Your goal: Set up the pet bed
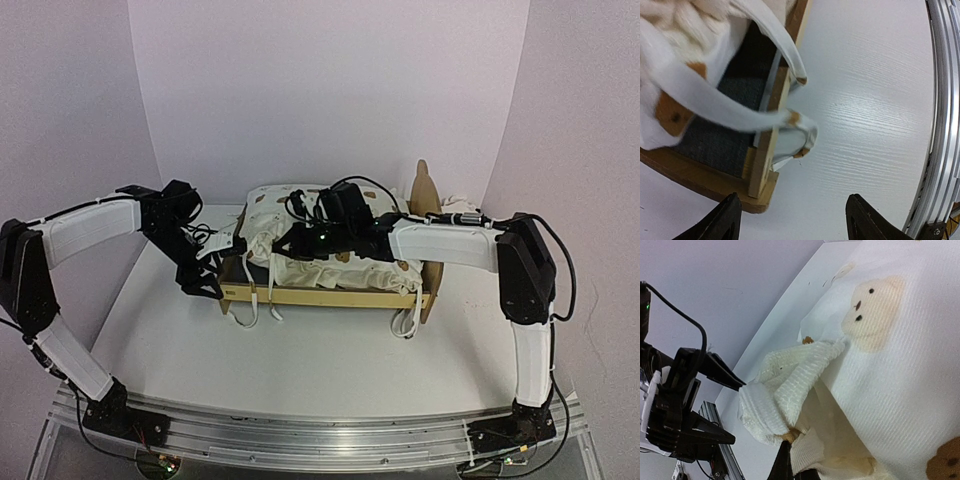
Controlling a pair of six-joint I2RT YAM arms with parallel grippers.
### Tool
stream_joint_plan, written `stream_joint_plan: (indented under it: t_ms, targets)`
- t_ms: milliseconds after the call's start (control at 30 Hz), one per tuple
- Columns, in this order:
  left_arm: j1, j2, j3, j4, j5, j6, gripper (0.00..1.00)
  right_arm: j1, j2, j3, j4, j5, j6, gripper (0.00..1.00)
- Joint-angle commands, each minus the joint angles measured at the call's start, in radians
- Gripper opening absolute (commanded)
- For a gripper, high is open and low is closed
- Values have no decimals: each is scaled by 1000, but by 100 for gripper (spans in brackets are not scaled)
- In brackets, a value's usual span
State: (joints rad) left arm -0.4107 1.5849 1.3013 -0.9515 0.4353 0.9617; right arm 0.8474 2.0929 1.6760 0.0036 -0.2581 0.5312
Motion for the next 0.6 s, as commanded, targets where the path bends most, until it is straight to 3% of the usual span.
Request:
stream_joint_plan:
  t_ms: [0,233,567]
  targets:
    - [-5,-115,-122,93,-42,-10,71,-6,3,37,19,0,-11,0]
    - [-121,-195,-340,354,-106,-174,59,-7,4,34,19,-1,-8,0]
    - [-241,-19,-414,672,-256,-302,55,-7,-10,13,22,12,-10,0]
